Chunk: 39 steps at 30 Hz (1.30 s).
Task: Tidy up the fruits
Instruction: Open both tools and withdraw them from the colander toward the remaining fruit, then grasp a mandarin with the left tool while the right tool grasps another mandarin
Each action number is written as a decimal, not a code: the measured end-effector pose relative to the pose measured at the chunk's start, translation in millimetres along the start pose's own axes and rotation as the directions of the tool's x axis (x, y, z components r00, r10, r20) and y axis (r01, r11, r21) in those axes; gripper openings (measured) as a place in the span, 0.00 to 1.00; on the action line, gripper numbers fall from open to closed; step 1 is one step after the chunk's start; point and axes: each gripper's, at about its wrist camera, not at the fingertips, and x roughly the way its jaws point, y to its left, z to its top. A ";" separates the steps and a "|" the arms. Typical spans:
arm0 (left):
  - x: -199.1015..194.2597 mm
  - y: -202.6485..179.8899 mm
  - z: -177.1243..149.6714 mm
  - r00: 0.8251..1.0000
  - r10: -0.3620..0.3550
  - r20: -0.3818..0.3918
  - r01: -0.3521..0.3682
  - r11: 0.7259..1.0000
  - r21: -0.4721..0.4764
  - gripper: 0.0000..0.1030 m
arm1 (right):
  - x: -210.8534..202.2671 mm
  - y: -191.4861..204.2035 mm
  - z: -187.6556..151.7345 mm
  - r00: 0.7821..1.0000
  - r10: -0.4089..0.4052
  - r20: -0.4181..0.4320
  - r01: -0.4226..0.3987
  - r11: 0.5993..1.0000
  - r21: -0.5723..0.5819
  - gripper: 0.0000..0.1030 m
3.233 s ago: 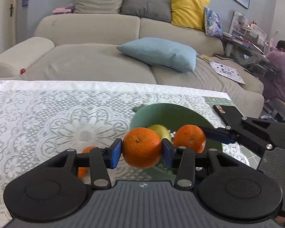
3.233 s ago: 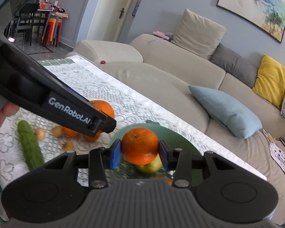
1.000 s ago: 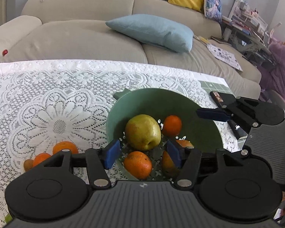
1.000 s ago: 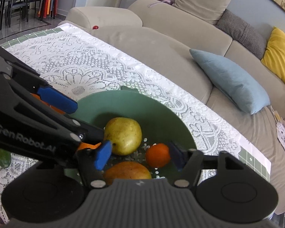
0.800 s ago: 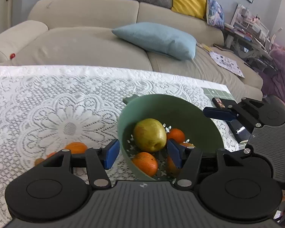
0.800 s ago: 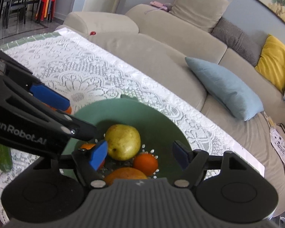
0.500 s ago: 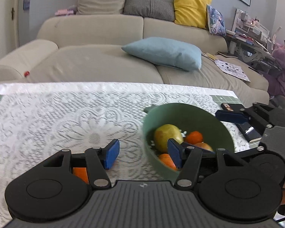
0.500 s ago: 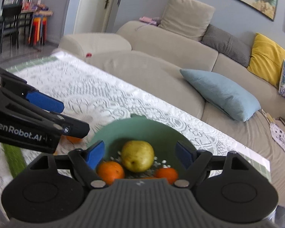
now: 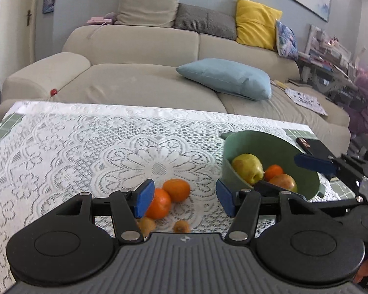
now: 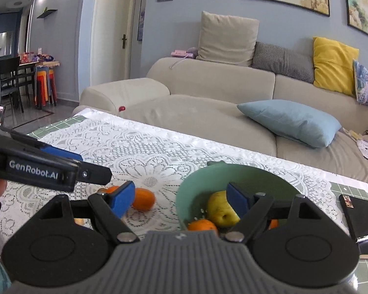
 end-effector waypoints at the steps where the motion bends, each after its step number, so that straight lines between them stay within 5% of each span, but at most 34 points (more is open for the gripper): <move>1: -1.3 5.6 -2.2 1.000 0.000 0.002 0.000 1.000 -0.013 0.66 | -0.3 4.3 -2.7 1.000 -0.008 0.005 0.008 1.000 -0.002 0.75; 10: 10.2 35.9 -21.3 0.999 0.015 -0.031 -0.016 0.999 -0.039 0.66 | 17.9 34.4 -23.2 0.999 0.038 -0.031 -0.037 0.999 0.033 0.64; 21: 27.3 58.3 -39.5 0.996 -0.038 -0.080 0.032 0.997 -0.073 0.51 | 51.8 45.5 -35.2 0.991 0.071 -0.111 -0.073 0.997 -0.017 0.31; 28: 40.1 54.7 -38.4 0.995 -0.042 -0.088 0.036 0.997 -0.068 0.46 | 72.2 46.8 -34.4 0.987 0.081 -0.136 -0.086 0.996 -0.036 0.29; 39: 65.7 35.6 -24.0 0.990 -0.009 -0.142 0.015 0.999 0.040 0.45 | 94.2 54.5 -31.4 0.982 0.091 -0.166 -0.131 0.960 -0.248 0.25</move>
